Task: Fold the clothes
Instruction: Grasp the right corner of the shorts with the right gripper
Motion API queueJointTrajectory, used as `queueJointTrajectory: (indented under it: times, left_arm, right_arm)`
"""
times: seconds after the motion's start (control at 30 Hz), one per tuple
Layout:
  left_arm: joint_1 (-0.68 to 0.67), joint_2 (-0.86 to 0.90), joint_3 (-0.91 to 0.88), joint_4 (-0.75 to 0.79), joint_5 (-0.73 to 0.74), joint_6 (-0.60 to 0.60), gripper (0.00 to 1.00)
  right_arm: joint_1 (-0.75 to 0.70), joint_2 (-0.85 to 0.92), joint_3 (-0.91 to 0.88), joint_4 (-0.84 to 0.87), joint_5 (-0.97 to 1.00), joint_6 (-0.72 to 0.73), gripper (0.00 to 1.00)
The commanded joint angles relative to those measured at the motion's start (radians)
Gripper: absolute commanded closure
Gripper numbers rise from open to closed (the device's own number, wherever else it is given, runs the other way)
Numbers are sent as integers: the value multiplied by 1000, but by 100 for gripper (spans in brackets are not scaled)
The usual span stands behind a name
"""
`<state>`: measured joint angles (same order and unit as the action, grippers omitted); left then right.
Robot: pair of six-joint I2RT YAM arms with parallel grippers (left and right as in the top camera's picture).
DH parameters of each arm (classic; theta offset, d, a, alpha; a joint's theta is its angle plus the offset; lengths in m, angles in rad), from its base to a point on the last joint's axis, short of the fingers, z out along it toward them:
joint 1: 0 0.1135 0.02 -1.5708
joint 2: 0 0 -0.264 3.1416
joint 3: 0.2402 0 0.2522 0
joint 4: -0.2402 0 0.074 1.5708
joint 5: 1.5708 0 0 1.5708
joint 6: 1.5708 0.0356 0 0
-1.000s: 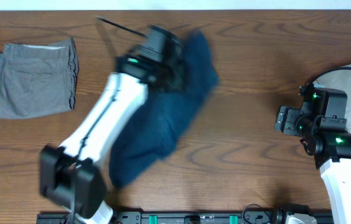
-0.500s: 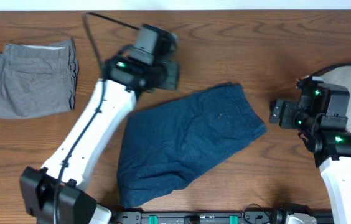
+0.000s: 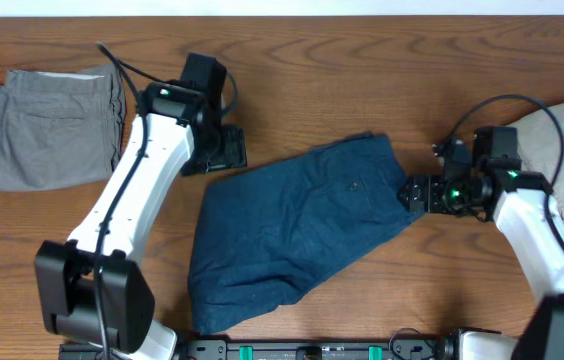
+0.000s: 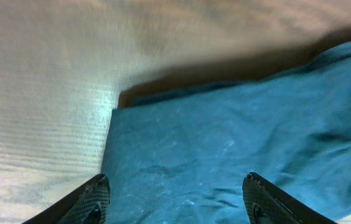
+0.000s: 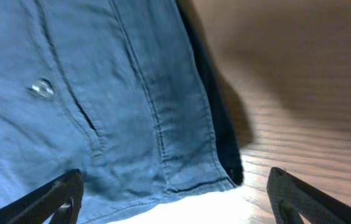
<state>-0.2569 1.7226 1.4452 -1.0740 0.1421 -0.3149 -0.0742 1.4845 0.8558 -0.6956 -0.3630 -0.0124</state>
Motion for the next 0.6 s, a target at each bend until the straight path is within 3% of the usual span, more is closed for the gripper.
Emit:
queueJointTrajectory:
  times: [0.0, 0.13, 0.3, 0.57]
  left_arm:
    - [3, 23, -32, 2, -12, -6, 30]
    - [3, 36, -39, 43, -12, -5, 30]
    - [3, 59, -39, 151, -12, 6, 25]
    - [3, 82, -39, 130, -12, 6, 25]
  right_arm:
    - [10, 65, 14, 0, -39, -27, 11]
    - [14, 121, 14, 6, -57, -29, 27]
    - [14, 115, 24, 126, -64, -26, 20]
    - [68, 126, 102, 383, -67, -26, 17]
